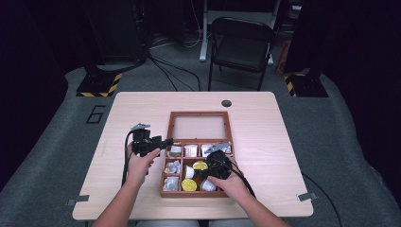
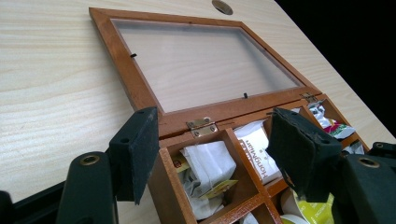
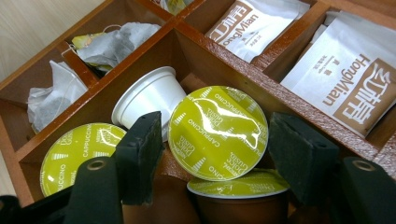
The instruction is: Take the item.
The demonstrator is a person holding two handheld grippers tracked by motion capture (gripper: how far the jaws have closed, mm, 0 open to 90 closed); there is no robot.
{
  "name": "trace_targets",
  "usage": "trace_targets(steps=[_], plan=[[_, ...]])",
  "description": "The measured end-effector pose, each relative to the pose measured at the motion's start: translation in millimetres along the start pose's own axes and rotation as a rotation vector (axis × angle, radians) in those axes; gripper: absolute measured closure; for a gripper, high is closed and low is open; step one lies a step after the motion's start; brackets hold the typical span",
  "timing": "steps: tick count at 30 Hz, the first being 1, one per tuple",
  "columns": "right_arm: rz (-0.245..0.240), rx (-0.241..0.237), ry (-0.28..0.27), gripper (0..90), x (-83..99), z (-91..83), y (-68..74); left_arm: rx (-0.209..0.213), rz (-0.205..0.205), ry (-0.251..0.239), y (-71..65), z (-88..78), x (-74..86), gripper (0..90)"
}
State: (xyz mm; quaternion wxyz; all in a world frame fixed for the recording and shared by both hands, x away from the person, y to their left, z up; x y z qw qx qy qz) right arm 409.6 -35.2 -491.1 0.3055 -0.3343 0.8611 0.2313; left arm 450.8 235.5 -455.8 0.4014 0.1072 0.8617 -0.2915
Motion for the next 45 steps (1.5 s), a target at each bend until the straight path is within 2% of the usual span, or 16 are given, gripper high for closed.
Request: trace_targets(steps=[6,9,23,27,33,45], plan=[[0.019,-0.007,0.036,35.1,-1.5,2.8,0.2,-0.001,0.002,-0.004,0.0,-0.1,-0.2,33.5],[-0.004,0.001,0.035,35.1,-2.1,4.7,0.2,-0.001,0.002,-0.004,0.0,-0.1,-0.2,33.5],[-0.043,0.028,0.075,35.1,-4.2,10.6,4.3,0.001,-0.001,-0.011,0.7,-1.3,-0.7,33.6],[-0.021,0.015,0.085,36.2,-4.5,11.2,2.8,0.001,-0.002,-0.009,0.5,-1.7,-0.6,33.5],[-0.02,0.019,0.084,37.0,-4.5,11.0,2.9,0.001,-0.003,-0.01,0.7,-1.7,-0.7,33.5],[-0.061,0.039,0.074,37.3,-4.5,10.2,5.8,-0.001,-0.001,-0.013,2.0,-2.5,-1.1,33.5]])
Point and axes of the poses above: each handheld gripper's, and its own axes: z roughly forward along the jaws, x roughly out of its underside, y roughly to its left, the point moved 1 cm from there along z, roughly forward along the jaws, and after that the axes turned 2 degrees about -y, right-handed, at the moved point
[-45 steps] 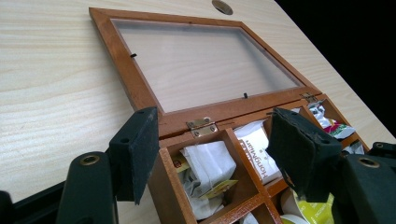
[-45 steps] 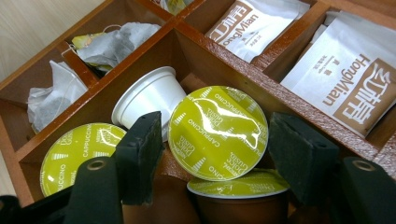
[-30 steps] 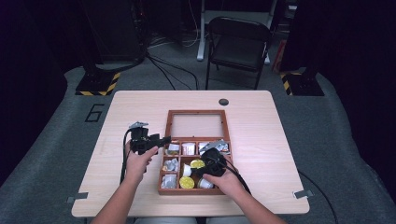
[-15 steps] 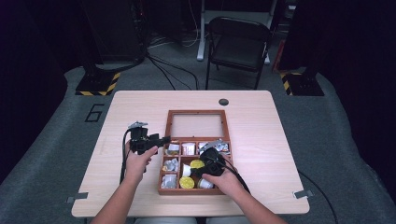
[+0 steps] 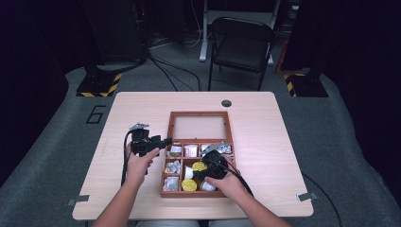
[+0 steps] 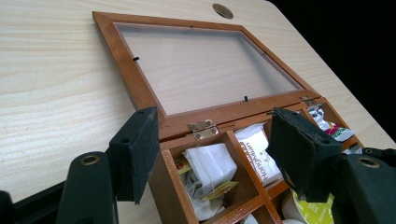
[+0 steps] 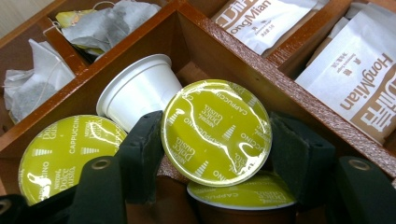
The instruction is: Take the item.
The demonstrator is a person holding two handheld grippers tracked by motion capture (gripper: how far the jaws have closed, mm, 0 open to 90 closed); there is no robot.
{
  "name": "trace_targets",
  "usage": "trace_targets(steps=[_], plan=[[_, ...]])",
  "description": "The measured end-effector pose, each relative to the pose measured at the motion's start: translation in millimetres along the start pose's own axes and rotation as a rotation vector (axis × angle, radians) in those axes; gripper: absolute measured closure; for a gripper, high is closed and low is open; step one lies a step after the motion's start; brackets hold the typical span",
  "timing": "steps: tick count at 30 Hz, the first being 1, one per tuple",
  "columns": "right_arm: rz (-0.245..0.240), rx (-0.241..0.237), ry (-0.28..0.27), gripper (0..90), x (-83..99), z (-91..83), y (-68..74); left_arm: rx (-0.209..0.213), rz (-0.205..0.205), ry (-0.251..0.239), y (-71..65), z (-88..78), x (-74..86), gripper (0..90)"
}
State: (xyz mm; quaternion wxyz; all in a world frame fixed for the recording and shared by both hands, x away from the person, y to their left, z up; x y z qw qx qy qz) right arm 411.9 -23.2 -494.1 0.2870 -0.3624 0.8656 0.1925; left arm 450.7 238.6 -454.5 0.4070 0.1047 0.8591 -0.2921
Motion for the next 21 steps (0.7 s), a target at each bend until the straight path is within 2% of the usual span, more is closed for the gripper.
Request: trace_targets(steps=[5,15,21], plan=[[-0.012,-0.001,-0.018,37.3,-2.3,-5.0,3.1,-0.001,-0.002,-0.004,0.4,-0.7,-0.4,33.6],[0.007,-0.033,-0.061,37.3,-7.5,-21.9,4.1,-0.003,-0.007,-0.007,1.3,-1.9,-1.2,33.6],[-0.001,-0.043,-0.09,37.3,-11.3,-32.5,5.8,-0.003,-0.005,-0.011,1.5,-1.6,-1.4,33.7]])
Point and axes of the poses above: each handheld gripper's, and its own axes: z roughly forward along the jaws, x roughly out of its underside, y roughly to its left, the point moved 1 cm from there along z, roughly forward along the jaws, and after that the axes turned 2 degrees about -y, right-handed, at the moved point
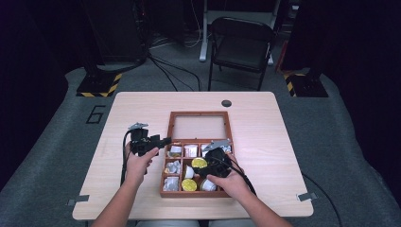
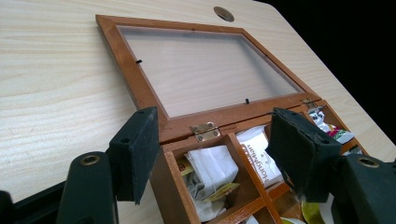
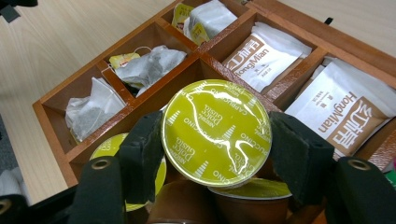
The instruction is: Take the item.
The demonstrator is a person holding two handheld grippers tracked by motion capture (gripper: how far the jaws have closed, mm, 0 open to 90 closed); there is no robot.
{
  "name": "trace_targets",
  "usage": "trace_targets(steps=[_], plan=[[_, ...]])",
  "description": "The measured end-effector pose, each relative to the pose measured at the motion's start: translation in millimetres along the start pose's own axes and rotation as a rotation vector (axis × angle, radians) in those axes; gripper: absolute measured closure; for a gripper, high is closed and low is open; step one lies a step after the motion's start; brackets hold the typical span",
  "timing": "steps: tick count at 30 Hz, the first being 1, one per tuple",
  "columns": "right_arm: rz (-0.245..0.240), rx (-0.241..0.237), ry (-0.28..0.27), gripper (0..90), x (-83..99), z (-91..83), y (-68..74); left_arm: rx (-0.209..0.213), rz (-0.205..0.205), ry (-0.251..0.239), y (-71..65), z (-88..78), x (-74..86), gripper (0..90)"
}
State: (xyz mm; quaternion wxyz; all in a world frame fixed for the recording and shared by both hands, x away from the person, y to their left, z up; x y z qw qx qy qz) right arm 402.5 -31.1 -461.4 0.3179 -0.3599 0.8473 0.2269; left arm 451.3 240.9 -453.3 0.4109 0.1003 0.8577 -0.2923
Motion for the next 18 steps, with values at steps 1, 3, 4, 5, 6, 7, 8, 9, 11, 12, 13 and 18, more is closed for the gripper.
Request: trace_targets(steps=[1,3,4,5,6,7,8,9,11,12,13,18], plan=[[0.009,-0.001,0.003,37.3,-0.3,-1.6,0.5,-0.001,-0.001,0.002,0.0,-0.3,0.0,33.7],[0.002,-0.002,-0.015,37.3,-1.0,-3.5,-1.0,0.0,-0.004,0.002,0.2,-0.3,0.0,33.7],[0.005,0.0,-0.013,37.3,-1.4,-5.6,-1.2,0.002,-0.003,0.001,0.5,-0.4,-0.1,33.7],[0.009,-0.002,-0.018,37.3,-1.7,-6.6,-1.6,0.003,-0.006,-0.001,0.6,-0.6,-0.1,33.7],[0.012,-0.001,-0.022,37.3,-2.2,-8.5,-2.2,0.0,-0.004,-0.002,1.0,-0.8,-0.4,33.7],[0.008,-0.002,-0.033,37.3,-2.7,-10.0,-3.5,-0.001,-0.004,-0.005,1.2,-0.8,-0.6,33.7],[0.014,0.002,-0.032,37.3,-3.4,-12.8,-4.3,0.0,-0.005,-0.004,1.0,-0.9,-0.6,33.7],[0.022,0.002,-0.041,37.3,-3.9,-14.2,-5.1,0.0,-0.005,-0.004,1.0,-0.8,-0.6,33.7],[0.027,0.009,-0.05,37.3,-4.5,-17.4,-7.6,0.0,-0.006,-0.006,1.0,-0.3,-0.5,33.7],[0.039,0.01,-0.053,37.3,-4.7,-19.6,-9.5,0.0,-0.006,-0.005,1.1,-0.3,-0.6,33.7],[0.042,0.014,-0.058,37.3,-4.8,-21.1,-11.4,0.001,-0.002,-0.003,1.4,-0.2,-0.7,33.7],[0.05,0.028,-0.072,37.3,-4.0,-26.4,-19.6,0.004,-0.008,-0.002,1.3,0.3,-2.1,33.7]])
Point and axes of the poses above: each handheld gripper's, and its own axes: z roughly forward along the jaws, x roughly out of its underside, y roughly to its left, the point moved 1 cm from there along z, roughly forward along the jaws, and after that the axes turned 2 degrees about -y, right-handed, at the moved point
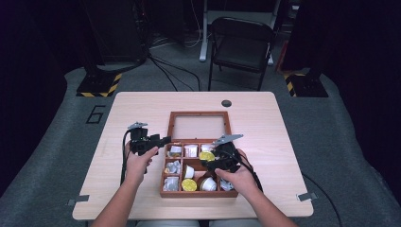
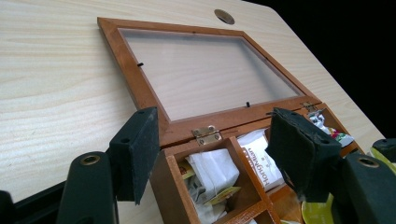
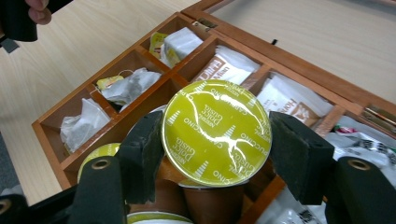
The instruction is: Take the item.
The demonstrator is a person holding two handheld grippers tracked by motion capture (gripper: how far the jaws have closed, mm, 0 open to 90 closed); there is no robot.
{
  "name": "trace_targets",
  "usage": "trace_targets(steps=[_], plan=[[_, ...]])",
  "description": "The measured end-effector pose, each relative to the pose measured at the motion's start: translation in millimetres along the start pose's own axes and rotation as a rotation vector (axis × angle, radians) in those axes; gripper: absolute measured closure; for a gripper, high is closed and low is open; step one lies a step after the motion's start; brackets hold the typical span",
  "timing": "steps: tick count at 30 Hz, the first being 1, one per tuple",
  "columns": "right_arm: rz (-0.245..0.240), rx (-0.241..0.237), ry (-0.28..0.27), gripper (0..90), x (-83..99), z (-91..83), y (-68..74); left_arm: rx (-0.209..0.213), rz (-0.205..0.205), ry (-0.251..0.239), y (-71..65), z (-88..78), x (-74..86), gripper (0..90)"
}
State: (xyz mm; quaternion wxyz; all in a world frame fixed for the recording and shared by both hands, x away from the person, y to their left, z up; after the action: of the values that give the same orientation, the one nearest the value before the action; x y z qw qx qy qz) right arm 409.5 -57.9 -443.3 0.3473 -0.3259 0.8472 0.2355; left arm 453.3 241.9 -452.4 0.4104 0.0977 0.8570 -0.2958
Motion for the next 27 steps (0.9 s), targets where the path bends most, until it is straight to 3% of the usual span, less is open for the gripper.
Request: trace_targets(steps=[11,17,21,27], plan=[[0.082,0.075,-0.033,37.3,3.1,-20.0,-32.0,0.0,-0.007,-0.009,-0.4,1.5,-1.3,33.7],[0.133,0.152,-0.059,37.3,8.5,-35.0,-60.2,-0.001,0.0,-0.005,0.7,1.1,-1.6,33.7],[0.136,0.218,-0.065,37.3,11.7,-42.3,-74.4,-0.001,0.002,-0.006,1.1,0.5,-1.5,33.7],[0.163,0.271,-0.074,37.3,17.6,-50.7,-93.2,-0.005,-0.002,-0.006,1.6,-1.1,-0.7,33.7]])
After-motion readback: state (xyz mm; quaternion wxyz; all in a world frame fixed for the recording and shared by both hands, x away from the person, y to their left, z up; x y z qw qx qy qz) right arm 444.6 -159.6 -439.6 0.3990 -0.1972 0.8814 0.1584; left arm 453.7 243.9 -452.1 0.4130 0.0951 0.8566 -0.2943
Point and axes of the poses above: each handheld gripper's, and its own axes: z roughly forward along the jaws, x roughly out of its underside, y roughly to its left, the point moved 1 cm from there along z, roughly forward along the jaws, and after that the axes turned 2 degrees about -y, right-handed, at the moved point
